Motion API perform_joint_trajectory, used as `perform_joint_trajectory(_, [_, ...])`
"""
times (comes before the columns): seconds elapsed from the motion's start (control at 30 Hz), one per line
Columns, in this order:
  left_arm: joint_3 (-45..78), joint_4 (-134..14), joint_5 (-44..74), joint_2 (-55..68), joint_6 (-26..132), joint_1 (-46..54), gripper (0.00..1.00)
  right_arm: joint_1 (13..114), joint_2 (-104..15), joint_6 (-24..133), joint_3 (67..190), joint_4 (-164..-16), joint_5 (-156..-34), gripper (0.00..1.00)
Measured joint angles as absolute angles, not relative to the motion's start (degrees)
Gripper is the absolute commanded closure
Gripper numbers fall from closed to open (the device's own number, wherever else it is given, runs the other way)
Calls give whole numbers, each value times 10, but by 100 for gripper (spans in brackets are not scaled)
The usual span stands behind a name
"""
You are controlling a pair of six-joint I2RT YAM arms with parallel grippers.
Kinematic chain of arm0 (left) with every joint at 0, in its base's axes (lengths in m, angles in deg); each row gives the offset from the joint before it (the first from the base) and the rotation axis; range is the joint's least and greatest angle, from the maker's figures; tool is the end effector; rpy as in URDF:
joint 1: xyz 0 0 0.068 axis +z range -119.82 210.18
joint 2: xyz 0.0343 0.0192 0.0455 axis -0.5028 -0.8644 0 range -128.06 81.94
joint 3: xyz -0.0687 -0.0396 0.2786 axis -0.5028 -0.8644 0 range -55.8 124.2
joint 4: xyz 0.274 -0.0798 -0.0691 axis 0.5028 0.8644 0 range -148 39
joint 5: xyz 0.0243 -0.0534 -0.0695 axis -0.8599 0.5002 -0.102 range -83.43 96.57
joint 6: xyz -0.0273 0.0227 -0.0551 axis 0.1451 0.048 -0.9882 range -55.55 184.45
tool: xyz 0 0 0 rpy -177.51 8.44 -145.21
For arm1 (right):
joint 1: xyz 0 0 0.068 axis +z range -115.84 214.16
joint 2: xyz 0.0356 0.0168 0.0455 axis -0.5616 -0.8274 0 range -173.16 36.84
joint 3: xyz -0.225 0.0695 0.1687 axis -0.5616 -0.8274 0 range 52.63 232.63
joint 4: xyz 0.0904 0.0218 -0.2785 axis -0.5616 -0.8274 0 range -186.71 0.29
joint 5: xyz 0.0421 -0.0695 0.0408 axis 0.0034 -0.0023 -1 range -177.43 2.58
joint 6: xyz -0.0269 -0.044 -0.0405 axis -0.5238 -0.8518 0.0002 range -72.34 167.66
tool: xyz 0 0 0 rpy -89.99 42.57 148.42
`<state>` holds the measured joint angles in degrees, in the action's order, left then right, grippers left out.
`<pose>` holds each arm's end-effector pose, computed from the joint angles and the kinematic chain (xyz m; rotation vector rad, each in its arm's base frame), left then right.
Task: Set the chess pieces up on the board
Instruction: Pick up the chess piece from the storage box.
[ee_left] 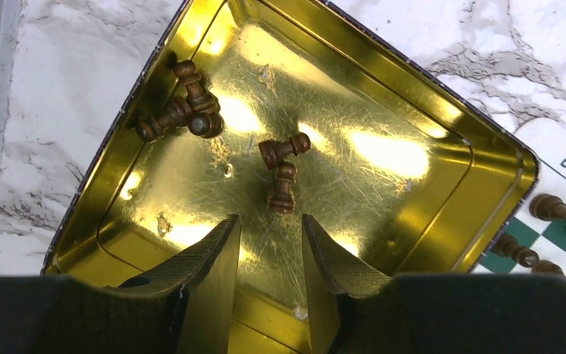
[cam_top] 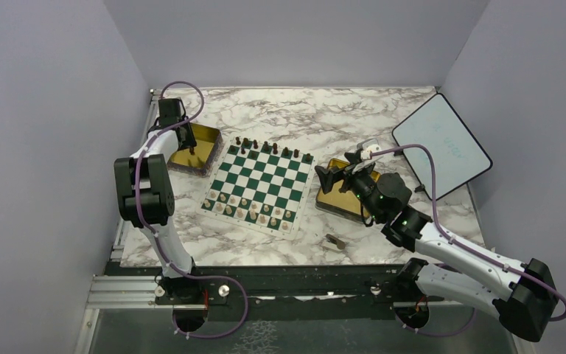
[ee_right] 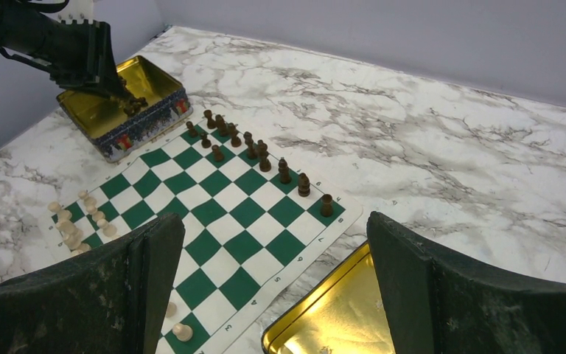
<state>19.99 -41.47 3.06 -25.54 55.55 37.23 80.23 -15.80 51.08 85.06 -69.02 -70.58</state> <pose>0.4533 0.0591 0.1928 -0.3624 2.3838 0.0589 0.1879 0.1734 0.2980 -0.3511 1.5410 0.4495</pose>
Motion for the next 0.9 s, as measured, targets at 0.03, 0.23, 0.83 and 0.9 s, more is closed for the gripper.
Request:
perform_joint_trajectory(0.03, [203, -415, 33, -260, 557, 374, 62, 802, -158, 511, 851, -690, -706, 0])
perform_joint_trajectory(0.23, [228, -412, 47, -294, 571, 380, 61, 802, -158, 511, 851, -690, -706, 0])
perform_joint_trajectory(0.83, [254, -401, 73, -342, 579, 380, 69, 802, -158, 506, 851, -690, -705, 0])
perform_joint_trajectory(0.9, [254, -401, 72, -343, 579, 380, 73, 802, -158, 506, 851, -690, -705, 0])
